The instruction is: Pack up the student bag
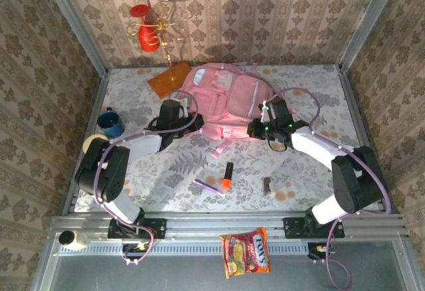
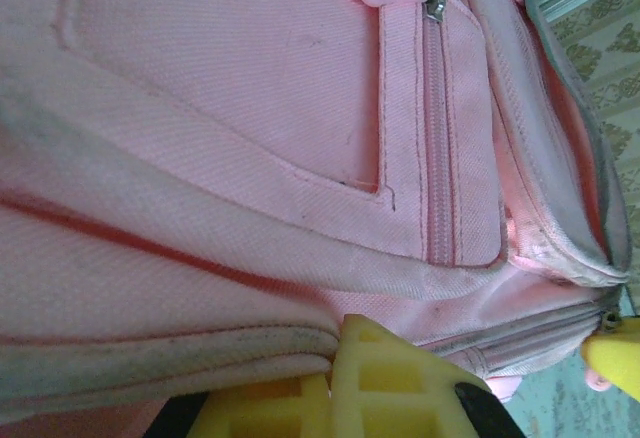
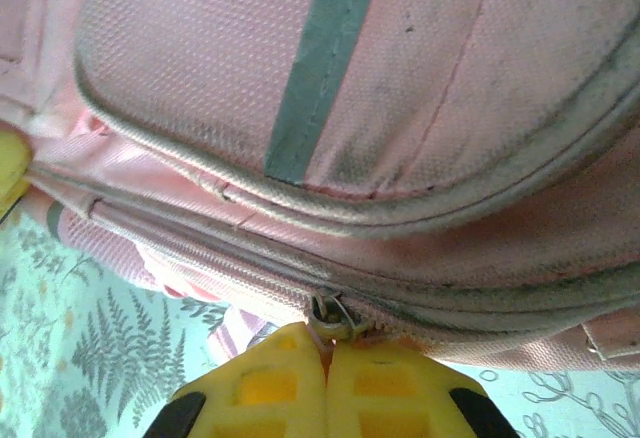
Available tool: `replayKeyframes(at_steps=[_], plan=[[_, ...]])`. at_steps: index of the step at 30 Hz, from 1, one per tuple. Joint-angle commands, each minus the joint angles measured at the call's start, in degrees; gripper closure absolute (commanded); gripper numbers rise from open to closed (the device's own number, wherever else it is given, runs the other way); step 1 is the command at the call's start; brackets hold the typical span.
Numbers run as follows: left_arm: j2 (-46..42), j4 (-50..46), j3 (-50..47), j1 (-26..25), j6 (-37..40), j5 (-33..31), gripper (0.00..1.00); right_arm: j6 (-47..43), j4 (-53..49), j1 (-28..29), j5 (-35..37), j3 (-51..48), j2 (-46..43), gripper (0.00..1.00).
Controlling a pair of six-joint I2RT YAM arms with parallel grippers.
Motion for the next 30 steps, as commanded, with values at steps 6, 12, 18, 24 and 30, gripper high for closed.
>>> replayKeyframes(at_steps=[6,12,18,24,30], plan=[[-5.57,-9.43,2.47,3.36,15.68,-9.19,0.54,3.17,1.05,-2.8,-2.46,-1.14,-4.26,1.0],[-12.11,-7.78,0.29,-6.6,43.56,-10.97,0.37,4.76,-0.48,-1.36,-2.15,0.04,-4.57,1.0],[-6.09,-11.4,4.58,-15.0,66.82,-7.74,0.35,5.82,-0.44,0.5,-2.28,0.73,-5.64,1.0],[3.56,-13.37,13.11,-18.75,73.19,-11.87,0.34,6.92,0.21,2.03,-3.43,1.1,-5.68,1.0],[10.33,-12.23,18.12,-19.62,73.89,-14.25,0.47,8.11,1.56,3.33,-4.6,-0.06,-6.17,1.0]])
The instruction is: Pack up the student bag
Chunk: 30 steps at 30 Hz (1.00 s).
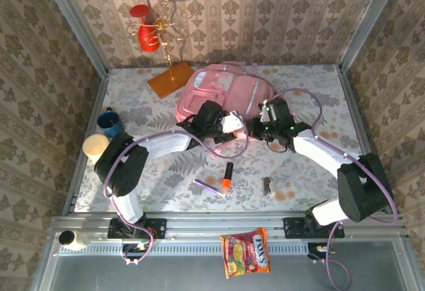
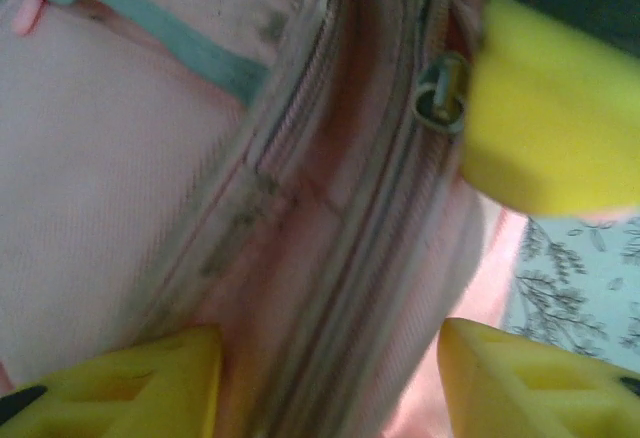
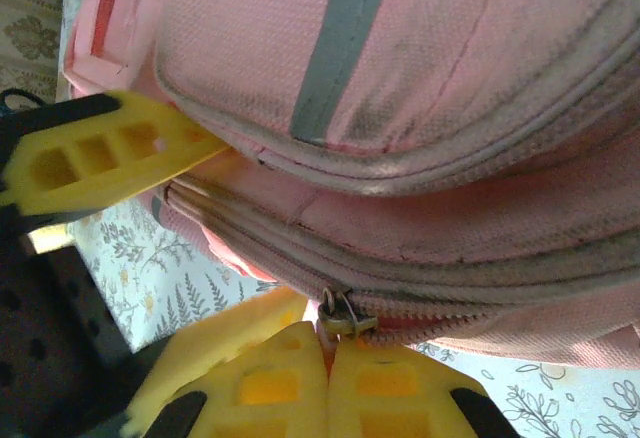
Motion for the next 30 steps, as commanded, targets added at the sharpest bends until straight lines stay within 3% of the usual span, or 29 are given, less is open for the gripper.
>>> replayKeyframes(at_steps=[1,4,6,9,11,20,24,30], plan=[[1.89,-0.46,2.02,-0.12,3.62,-0.74,0.53,1.14,1.24,0.73,-1.81,-0.06,-2.43,1.0],[1.52,0.03,1.1,0.81,3.54,-0.19,0.8,-0.84,-2.55,0.42,1.83,-0.48,-4.41,1.0],[-0.34,1.04,-0.87,2.04,3.35,1.6,1.0,-3.47,-9.15,0.03,9.43,0.37,-4.03,1.0],[-4.12,3.62,-4.57,3.49,4.37,4.41,1.0,-6.49,-15.64,-0.61,22.44,0.03,-3.22,1.0],[-6.25,4.91,-6.69,4.42,5.25,6.62,1.0,-7.67,-16.79,-1.93,26.89,-0.6,-0.99,1.0],[-11.93,6.37,-12.33,9.48,7.55,8.7,1.0,-11.8,-18.06,-7.08,31.78,1.25,0.12,1.0],[-13.04,7.33,-14.16,10.82,7.68,8.63,1.0,-12.05,-17.37,-8.68,27.76,1.15,-1.28,1.0],[-10.86,8.16,-13.62,10.26,6.83,9.37,1.0,-5.26,-5.71,-11.72,1.2,-2.53,-6.31,1.0]])
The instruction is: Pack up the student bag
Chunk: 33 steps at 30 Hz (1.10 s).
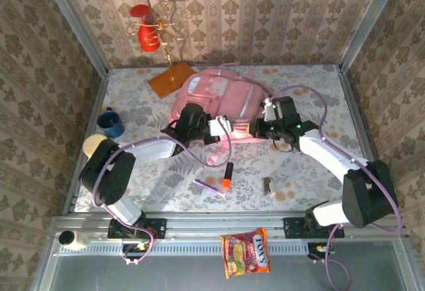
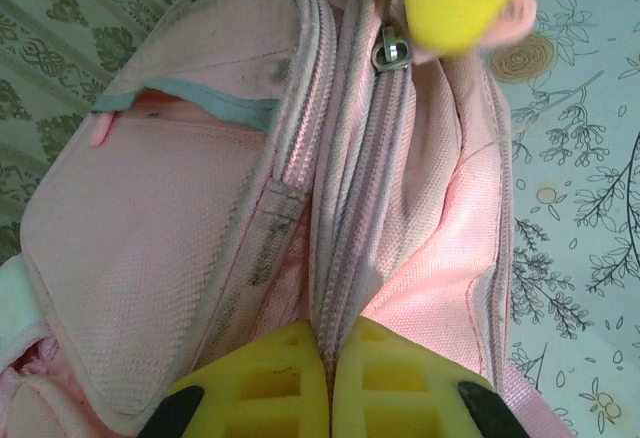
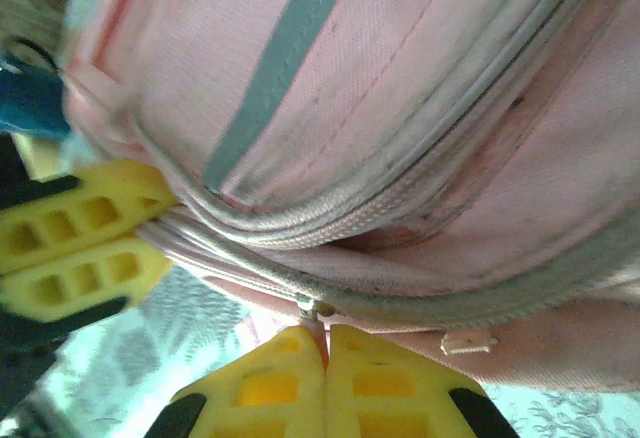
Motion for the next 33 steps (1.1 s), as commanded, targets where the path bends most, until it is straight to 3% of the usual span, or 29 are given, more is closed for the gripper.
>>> replayKeyframes(at_steps=[1,4,6,9,12,14,18,22,26,33], plan=[[-1.41,-2.2,-1.26,3.92,-0.86,-3.37,1.0,7.34,1.56,-6.34,1.16,-3.31,-2.93,1.0],[0.32,-1.16,-0.83,3.37,-1.02,-4.68,1.0,14.26,9.04,-6.34,-8.74,-4.58,-3.96,1.0],[0.94,0.34,-1.12,3.37,-1.53,-5.08,1.0,16.65,10.2,-6.42,-10.05,-5.0,-4.81,1.0],[0.63,1.31,-1.61,3.45,-1.88,-5.1,1.0,9.61,-1.92,-6.01,0.4,-1.67,-6.11,1.0],[-0.27,0.57,-1.42,3.06,-2.78,-3.94,1.0,0.42,-7.22,0.96,13.34,-0.44,-6.81,1.0],[-0.86,0.78,-1.56,2.85,-3.29,-2.97,1.0,-2.3,-6.57,5.76,18.48,-1.01,-6.38,0.88],[-0.96,0.61,-1.01,2.68,-3.83,-2.62,1.0,-1.68,-0.45,10.31,18.02,-3.9,-4.22,0.66],[-0.89,-0.23,-0.22,2.23,-3.66,-2.85,1.0,-2.03,2.15,14.88,21.27,-3.05,-0.58,0.56],[-0.79,-0.6,-0.08,1.88,-3.38,-3.29,1.0,-2.55,1.22,17.36,26.14,0.34,4.32,0.55],[-0.92,-1.13,0.19,1.71,-3.11,-3.66,1.0,-1.9,-0.55,19.38,32.83,5.22,10.21,0.63]])
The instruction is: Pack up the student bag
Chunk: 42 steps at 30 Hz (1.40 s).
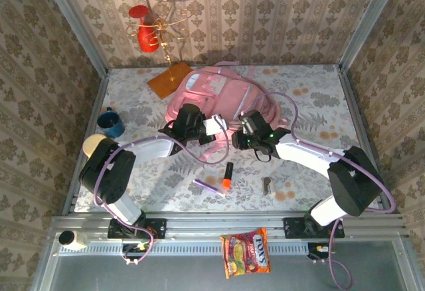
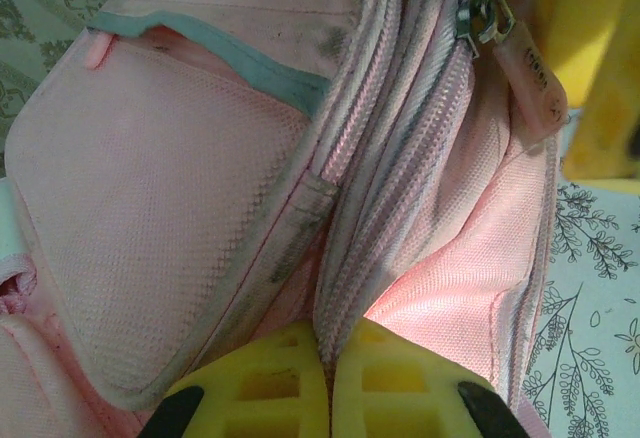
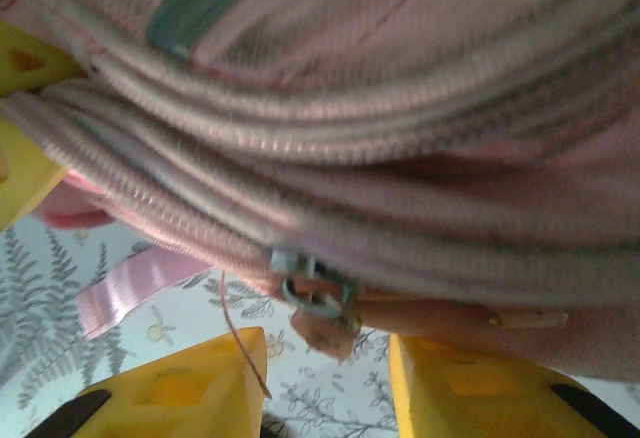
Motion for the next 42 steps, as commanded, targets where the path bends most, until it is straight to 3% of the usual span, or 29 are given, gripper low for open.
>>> replayKeyframes(at_steps=[1,10,21,28,34,42], plan=[[-1.44,-0.54,1.4,-0.21,-1.68,-0.8,1.0,-0.45,-1.2,1.12,7.25,3.23,1.42,0.63],[-1.67,-0.83,1.33,-0.41,-1.52,-1.06,1.0,2.39,-6.95,2.51,16.89,9.76,5.69,0.63],[-1.92,-1.94,0.88,-0.28,-0.1,-2.8,1.0,1.64,-13.83,0.7,24.01,10.23,3.87,0.99],[-3.16,-3.66,-0.49,1.93,2.41,-3.36,1.0,0.35,-12.09,-10.66,12.3,3.16,-3.89,1.0],[-5.21,-4.02,-2.31,3.45,3.16,-0.81,1.0,-2.03,-11.21,-18.38,7.28,2.56,-3.86,1.0],[-6.22,-6.41,-3.0,5.65,3.78,-1.37,1.0,-6.46,-6.71,-20.23,-3.62,2.23,-3.13,1.0]])
